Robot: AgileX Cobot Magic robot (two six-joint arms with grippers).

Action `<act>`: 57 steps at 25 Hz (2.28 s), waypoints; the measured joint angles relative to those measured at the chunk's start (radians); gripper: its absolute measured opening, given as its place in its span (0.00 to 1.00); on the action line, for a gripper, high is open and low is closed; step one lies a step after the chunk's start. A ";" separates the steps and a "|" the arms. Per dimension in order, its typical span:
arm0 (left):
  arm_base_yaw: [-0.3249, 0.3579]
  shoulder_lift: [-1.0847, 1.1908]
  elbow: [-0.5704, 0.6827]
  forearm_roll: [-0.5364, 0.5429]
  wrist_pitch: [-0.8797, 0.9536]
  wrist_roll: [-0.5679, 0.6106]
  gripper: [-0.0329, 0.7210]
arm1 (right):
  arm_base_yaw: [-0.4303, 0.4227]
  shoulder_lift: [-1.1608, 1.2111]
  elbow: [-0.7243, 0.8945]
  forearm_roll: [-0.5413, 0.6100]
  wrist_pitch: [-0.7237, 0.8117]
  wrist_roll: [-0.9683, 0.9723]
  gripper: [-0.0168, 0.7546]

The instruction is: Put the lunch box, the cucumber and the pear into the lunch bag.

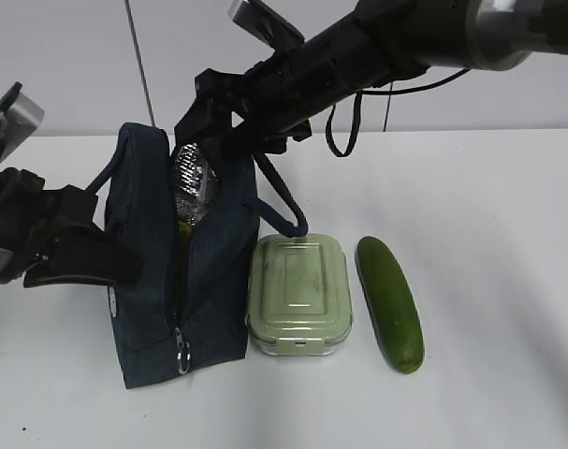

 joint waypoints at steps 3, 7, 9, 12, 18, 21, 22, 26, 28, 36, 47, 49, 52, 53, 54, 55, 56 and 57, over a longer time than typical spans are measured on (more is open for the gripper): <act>0.000 0.000 0.000 0.004 0.001 0.000 0.03 | -0.016 -0.019 0.000 -0.018 0.023 0.000 0.74; 0.000 0.000 0.000 0.008 0.001 0.000 0.03 | -0.056 -0.079 0.000 -0.095 0.051 0.022 0.74; 0.000 0.000 0.000 0.008 0.001 0.000 0.03 | -0.076 -0.106 0.000 -0.158 0.077 0.065 0.74; 0.000 0.000 0.000 0.009 0.002 0.000 0.03 | -0.090 -0.141 0.000 -0.308 0.130 0.152 0.74; 0.000 0.000 0.000 0.009 0.002 0.000 0.03 | -0.089 -0.190 -0.002 -0.586 0.313 0.329 0.74; 0.000 0.000 0.000 0.009 0.002 0.000 0.03 | -0.089 -0.199 -0.002 -0.710 0.392 0.427 0.74; 0.000 0.000 0.000 0.009 0.002 0.000 0.03 | -0.089 -0.199 -0.002 -0.744 0.402 0.461 0.74; 0.000 0.000 0.000 0.009 0.002 0.000 0.03 | -0.078 -0.199 0.003 -0.908 0.406 0.557 0.74; 0.000 0.000 0.000 0.009 0.002 0.000 0.03 | -0.071 -0.199 0.022 -0.938 0.408 0.574 0.74; 0.000 0.000 0.000 0.009 0.002 0.000 0.03 | -0.057 -0.129 0.115 -0.944 0.407 0.582 0.74; 0.000 0.000 0.000 0.009 0.004 0.000 0.03 | -0.057 0.046 0.121 -0.944 0.398 0.582 0.74; 0.000 0.000 0.000 0.009 0.005 0.000 0.03 | -0.057 0.070 0.121 -0.940 0.398 0.582 0.74; 0.000 0.000 0.000 0.009 0.006 0.000 0.03 | -0.057 0.091 0.121 -0.928 0.396 0.582 0.74; 0.000 0.000 0.000 0.009 0.006 0.000 0.03 | -0.057 0.093 0.121 -0.925 0.396 0.582 0.72; 0.000 0.000 0.000 0.009 0.006 0.000 0.03 | -0.057 0.096 0.121 -0.923 0.396 0.582 0.69; 0.000 0.000 0.000 0.009 0.006 0.000 0.03 | -0.057 0.097 0.121 -0.922 0.396 0.582 0.65; 0.000 0.000 0.000 0.009 0.006 0.000 0.03 | -0.057 0.097 0.121 -0.922 0.394 0.582 0.59; 0.000 0.000 0.000 0.009 0.006 0.000 0.03 | -0.057 0.097 0.121 -0.922 0.394 0.582 0.55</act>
